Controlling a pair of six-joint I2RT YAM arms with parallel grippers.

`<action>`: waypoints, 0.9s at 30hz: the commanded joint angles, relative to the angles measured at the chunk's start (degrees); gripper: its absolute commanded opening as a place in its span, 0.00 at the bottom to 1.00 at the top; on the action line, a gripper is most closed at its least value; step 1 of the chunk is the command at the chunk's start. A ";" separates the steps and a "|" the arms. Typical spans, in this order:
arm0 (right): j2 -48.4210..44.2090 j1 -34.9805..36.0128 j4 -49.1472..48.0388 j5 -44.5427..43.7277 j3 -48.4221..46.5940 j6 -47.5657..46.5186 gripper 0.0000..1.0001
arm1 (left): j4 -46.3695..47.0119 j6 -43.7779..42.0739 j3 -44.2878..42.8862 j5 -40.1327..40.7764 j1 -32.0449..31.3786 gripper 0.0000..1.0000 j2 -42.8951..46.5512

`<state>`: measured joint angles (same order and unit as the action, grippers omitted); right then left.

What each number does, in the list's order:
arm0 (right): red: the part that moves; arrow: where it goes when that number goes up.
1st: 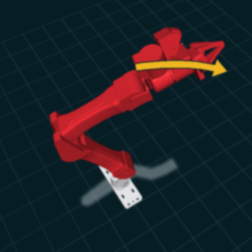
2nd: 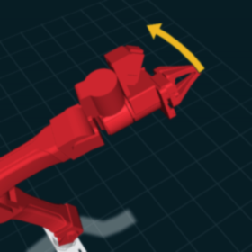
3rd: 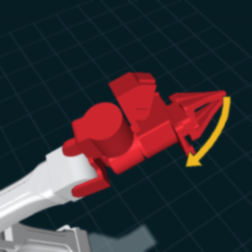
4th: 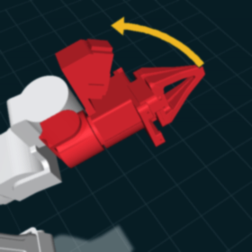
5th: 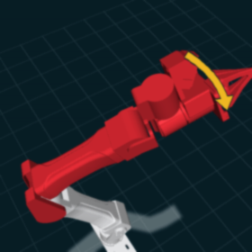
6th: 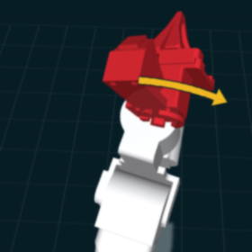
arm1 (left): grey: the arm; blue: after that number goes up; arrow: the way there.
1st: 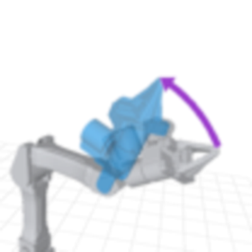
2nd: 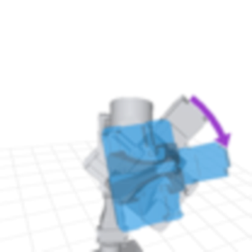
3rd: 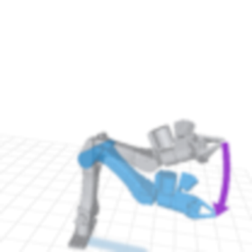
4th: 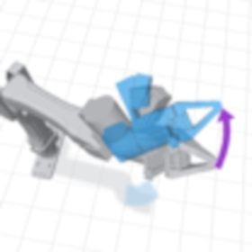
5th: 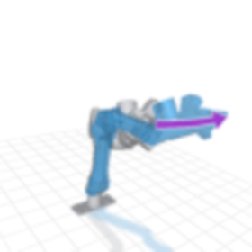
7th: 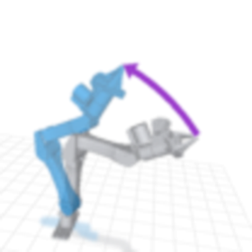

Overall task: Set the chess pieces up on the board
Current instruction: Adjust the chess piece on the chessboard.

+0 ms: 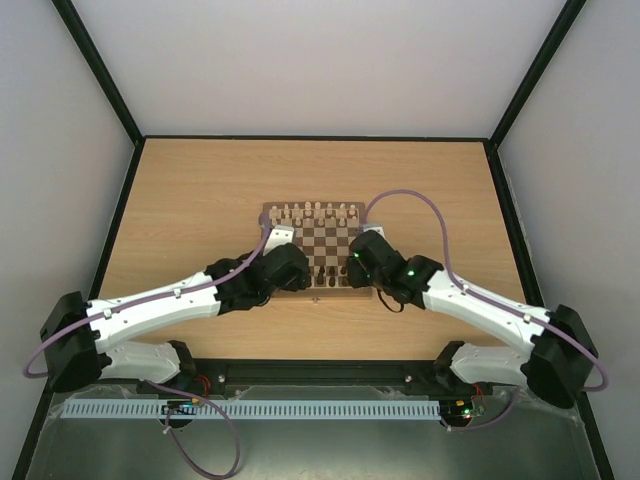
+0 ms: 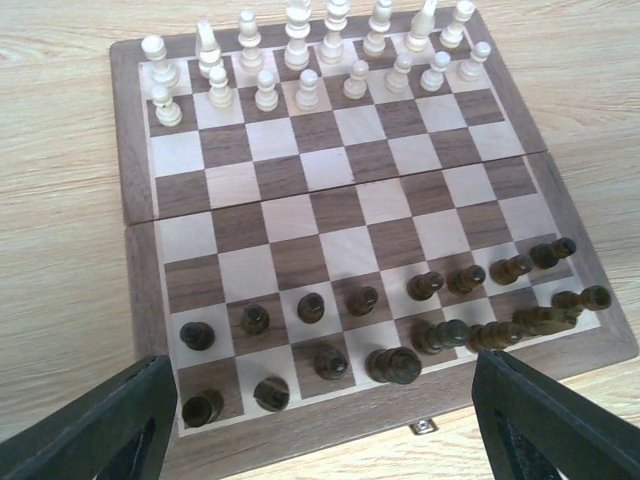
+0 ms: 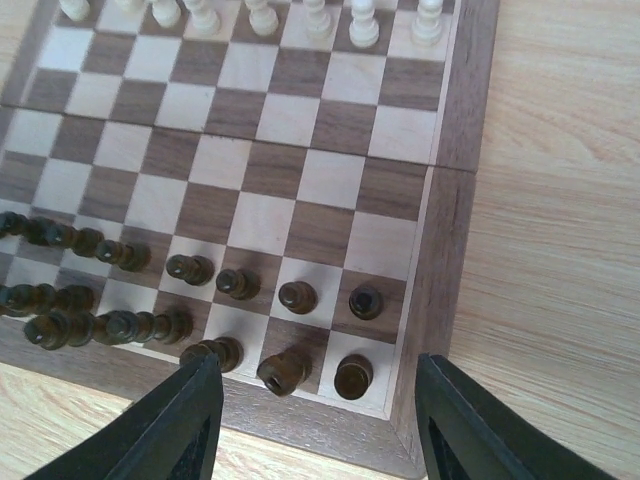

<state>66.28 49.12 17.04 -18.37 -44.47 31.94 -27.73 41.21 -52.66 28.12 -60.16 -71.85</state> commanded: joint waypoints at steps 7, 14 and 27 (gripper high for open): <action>8.61 -0.08 9.51 1.84 -5.42 1.41 0.40 | 2.43 -3.09 3.91 -1.94 1.67 0.86 2.23; 9.91 -0.09 9.71 2.66 -3.99 2.08 0.38 | 3.65 -4.27 4.80 -2.97 2.39 0.87 2.53; 14.95 -0.17 6.57 1.58 -3.77 1.65 0.38 | 3.83 -4.07 5.82 -3.48 2.86 0.87 2.92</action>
<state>79.68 49.12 23.05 -15.88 -48.29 33.50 -24.18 37.60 -47.59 24.56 -57.67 -70.48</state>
